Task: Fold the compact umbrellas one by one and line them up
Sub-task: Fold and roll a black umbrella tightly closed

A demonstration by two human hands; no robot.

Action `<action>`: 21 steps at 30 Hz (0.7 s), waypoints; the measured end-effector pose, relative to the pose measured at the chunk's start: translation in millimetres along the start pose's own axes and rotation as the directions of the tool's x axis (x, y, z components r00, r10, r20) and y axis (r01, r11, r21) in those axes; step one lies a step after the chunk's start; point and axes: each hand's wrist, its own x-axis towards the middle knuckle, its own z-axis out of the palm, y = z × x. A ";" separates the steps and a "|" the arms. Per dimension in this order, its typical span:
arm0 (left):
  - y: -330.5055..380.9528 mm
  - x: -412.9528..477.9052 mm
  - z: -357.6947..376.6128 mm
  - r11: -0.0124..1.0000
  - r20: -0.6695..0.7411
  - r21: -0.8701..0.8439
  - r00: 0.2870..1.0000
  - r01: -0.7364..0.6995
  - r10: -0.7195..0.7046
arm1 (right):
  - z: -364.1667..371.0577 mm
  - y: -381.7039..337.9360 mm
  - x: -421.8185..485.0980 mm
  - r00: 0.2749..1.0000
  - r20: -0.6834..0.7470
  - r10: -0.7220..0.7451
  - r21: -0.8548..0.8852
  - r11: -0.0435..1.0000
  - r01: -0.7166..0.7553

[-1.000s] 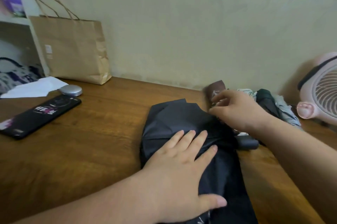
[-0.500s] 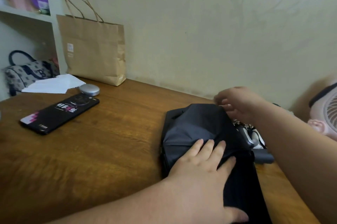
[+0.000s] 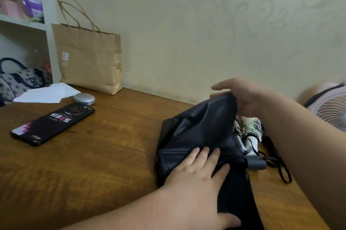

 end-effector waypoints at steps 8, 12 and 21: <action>6.7 -7.7 -5.0 0.999 0.039 0.006 0.999 0.034 -0.034 | -28.2 19.8 -68.7 0.971 -0.036 -0.235 -0.281 0.935 0.216; 8.6 -11.2 -5.6 0.998 0.048 -0.024 0.997 0.063 -0.062 | -25.5 36.7 -94.8 0.948 -0.179 -0.263 -0.581 0.806 0.114; 11.0 -12.7 -5.6 0.998 0.045 0.010 0.997 0.061 -0.061 | -37.5 76.1 -126.0 0.979 -0.139 -0.151 -0.180 0.976 0.125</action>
